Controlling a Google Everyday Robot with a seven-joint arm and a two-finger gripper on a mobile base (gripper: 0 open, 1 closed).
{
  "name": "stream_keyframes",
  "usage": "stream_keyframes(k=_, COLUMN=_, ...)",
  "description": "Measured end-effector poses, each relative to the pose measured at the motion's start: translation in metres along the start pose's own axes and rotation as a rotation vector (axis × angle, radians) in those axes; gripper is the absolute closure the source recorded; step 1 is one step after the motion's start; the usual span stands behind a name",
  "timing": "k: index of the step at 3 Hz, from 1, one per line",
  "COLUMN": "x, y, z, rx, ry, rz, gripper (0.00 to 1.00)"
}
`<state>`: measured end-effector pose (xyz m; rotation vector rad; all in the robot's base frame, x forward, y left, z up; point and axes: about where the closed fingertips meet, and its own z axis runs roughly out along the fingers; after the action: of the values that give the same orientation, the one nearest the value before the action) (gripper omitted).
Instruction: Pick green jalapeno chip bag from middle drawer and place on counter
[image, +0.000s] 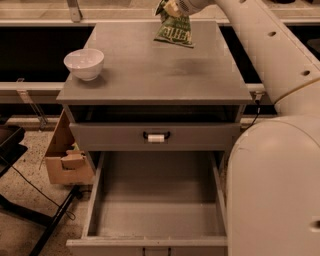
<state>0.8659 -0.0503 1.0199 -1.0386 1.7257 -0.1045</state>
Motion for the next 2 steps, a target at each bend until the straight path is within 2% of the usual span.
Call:
stream_keyframes(k=1, x=0.0000, y=0.0000, z=0.0000, rx=0.000, ry=0.000, rz=0.000, gripper=0.09)
stream_keyframes(k=2, x=0.0000, y=0.0000, z=0.0000, rx=0.000, ry=0.000, rz=0.000, gripper=0.00)
